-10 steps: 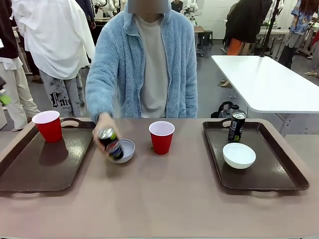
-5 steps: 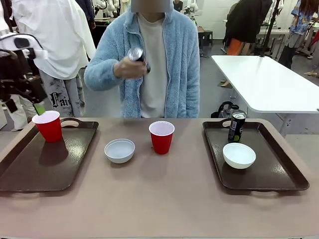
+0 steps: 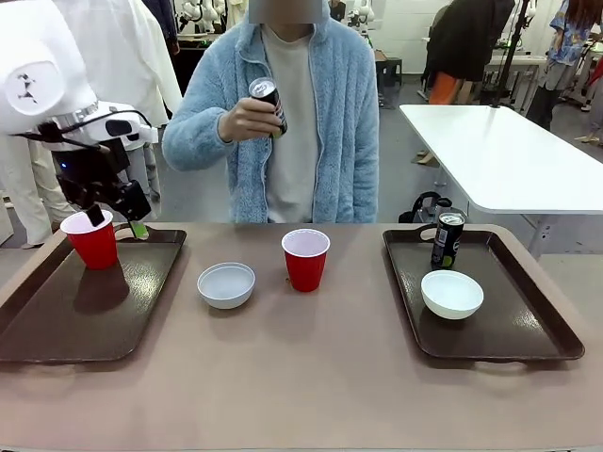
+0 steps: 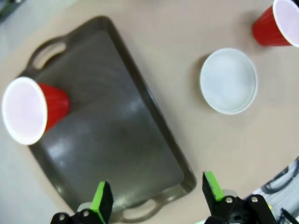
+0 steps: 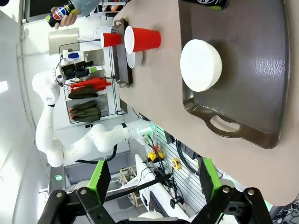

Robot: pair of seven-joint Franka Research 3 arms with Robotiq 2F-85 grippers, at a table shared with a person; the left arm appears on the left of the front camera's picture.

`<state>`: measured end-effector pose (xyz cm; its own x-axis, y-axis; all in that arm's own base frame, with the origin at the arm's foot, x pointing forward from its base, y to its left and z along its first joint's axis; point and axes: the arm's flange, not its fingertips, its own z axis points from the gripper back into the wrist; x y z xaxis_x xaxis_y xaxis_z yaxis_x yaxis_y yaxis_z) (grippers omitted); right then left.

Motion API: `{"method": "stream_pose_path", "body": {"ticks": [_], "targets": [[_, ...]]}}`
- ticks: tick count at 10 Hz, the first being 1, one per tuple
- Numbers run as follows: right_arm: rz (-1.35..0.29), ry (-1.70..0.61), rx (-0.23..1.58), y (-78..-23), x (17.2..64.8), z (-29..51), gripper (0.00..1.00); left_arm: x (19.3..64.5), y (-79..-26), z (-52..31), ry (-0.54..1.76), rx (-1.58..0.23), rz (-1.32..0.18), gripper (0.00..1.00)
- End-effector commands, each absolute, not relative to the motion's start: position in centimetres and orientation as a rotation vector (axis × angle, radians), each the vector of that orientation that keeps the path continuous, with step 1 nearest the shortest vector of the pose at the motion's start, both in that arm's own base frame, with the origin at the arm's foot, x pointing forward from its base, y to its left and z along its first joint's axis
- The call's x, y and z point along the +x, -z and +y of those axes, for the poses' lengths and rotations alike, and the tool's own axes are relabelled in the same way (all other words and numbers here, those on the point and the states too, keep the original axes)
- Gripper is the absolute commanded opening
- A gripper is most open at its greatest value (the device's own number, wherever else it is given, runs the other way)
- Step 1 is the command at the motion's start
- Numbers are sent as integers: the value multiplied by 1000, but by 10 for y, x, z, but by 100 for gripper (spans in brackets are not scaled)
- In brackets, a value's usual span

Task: Prepare tableware on both trays.
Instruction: Pick up a Picnic Bowl from the table and place it on a Handle tray.

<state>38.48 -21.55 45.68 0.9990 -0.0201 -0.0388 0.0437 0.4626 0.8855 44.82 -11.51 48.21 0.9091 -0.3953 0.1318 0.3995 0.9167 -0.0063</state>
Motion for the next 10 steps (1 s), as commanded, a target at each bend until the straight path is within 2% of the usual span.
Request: {"method": "stream_pose_path", "body": {"ticks": [1, 2, 4, 5, 9, 10], "targets": [[29, 51, 1084, -457, 385, -214, 100, 432, -477, -100, 489, -120, -125, 100], [29, 51, 1084, -457, 385, -214, 100, 401, -482, -85, 539, -109, -125, 100], [29, 51, 1084, -457, 385, -214, 100, 273, -500, -31, 630, -194, -120, 100], [29, 51, 1084, -457, 385, -214, 100, 251, -494, -20, 639, -209, -75, 100], [29, 51, 1084, -457, 385, -214, 100, 258, -481, -17, 616, -249, -112, 100], [29, 51, 1084, -457, 385, -214, 100, 254, -508, -16, 642, -255, -82, 100]]}}
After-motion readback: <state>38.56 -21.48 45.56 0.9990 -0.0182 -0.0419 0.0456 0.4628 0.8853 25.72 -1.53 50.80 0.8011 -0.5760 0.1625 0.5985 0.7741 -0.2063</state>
